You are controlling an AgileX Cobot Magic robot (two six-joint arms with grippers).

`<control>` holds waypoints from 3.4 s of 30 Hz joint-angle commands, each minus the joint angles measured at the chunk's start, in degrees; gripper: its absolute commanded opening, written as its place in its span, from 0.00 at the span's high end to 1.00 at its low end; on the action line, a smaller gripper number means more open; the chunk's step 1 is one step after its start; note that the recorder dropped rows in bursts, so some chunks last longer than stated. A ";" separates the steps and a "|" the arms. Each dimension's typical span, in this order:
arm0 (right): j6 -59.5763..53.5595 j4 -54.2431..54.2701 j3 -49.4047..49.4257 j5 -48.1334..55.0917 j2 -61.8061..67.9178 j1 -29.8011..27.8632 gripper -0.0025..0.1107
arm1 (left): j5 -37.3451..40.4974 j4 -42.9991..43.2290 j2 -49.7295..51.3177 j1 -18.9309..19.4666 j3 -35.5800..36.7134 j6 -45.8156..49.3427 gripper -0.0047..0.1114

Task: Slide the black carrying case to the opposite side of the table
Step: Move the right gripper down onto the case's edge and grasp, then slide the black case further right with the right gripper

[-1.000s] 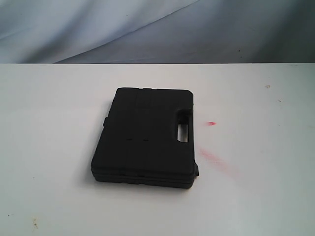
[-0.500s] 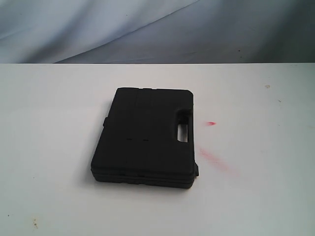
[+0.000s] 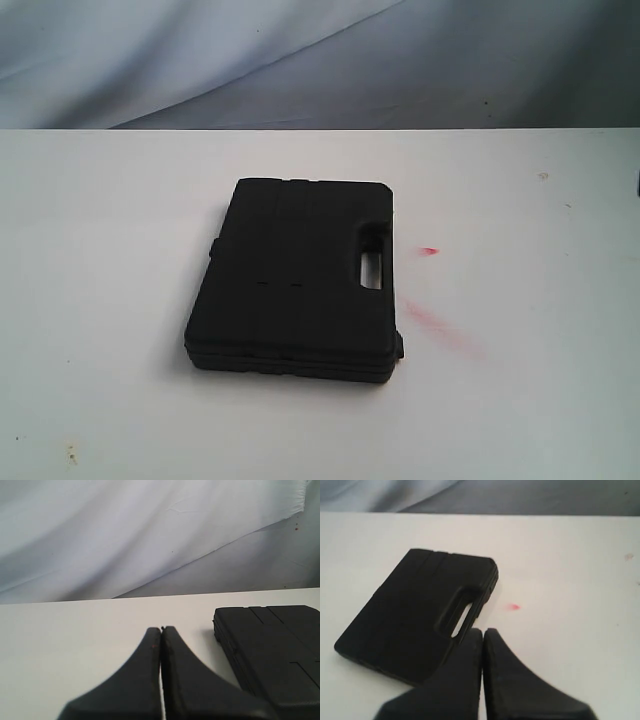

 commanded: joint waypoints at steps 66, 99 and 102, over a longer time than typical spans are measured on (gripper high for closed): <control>38.95 -26.67 -49.75 13.38 74.51 20.72 0.76 | -0.30 -0.01 -0.30 0.10 0.24 -0.54 0.96; 42.20 -28.58 -49.75 9.39 82.21 20.72 0.94 | -0.30 -0.01 -0.30 0.10 0.24 -0.54 0.96; 41.78 -29.26 -49.75 9.39 82.21 20.72 0.98 | -0.30 -0.01 -0.30 0.10 0.24 -0.54 0.96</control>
